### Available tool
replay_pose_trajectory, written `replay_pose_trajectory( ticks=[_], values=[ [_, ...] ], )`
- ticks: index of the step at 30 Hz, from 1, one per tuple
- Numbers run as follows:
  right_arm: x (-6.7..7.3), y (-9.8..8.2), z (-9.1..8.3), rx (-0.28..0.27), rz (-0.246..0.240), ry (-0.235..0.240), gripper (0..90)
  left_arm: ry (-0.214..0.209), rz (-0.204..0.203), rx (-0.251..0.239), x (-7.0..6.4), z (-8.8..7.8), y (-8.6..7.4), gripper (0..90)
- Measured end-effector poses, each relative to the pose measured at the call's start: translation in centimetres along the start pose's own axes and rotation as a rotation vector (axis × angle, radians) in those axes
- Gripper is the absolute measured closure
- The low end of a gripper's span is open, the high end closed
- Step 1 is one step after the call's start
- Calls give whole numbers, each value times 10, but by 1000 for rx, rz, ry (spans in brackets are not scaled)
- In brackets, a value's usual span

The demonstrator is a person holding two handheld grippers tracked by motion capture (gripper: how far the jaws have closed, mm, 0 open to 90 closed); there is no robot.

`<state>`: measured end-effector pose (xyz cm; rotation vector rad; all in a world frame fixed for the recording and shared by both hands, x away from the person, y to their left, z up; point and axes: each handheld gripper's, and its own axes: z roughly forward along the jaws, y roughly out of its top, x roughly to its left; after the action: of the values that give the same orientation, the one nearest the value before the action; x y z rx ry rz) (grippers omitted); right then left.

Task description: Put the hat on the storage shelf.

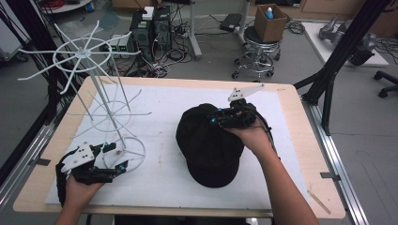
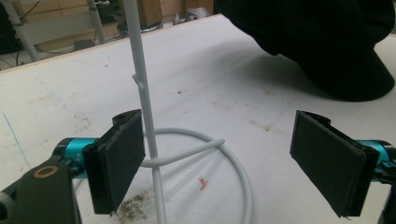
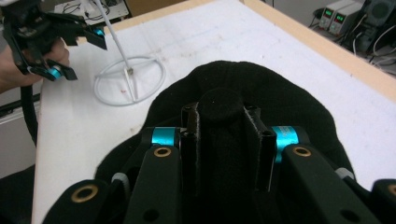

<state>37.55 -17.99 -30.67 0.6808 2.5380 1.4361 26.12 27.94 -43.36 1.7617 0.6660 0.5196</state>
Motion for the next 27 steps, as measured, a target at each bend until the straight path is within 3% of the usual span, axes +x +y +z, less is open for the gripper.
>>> replay_pose_trajectory(
  ticks=[14,27],
  values=[
    [19,46,-34,-100,-74,-16,716,-3,-9,-3,0,-1,0,180],
    [33,84,-56,-141,-131,-25,715,-1,-9,-6,0,0,0,180]
  ],
)
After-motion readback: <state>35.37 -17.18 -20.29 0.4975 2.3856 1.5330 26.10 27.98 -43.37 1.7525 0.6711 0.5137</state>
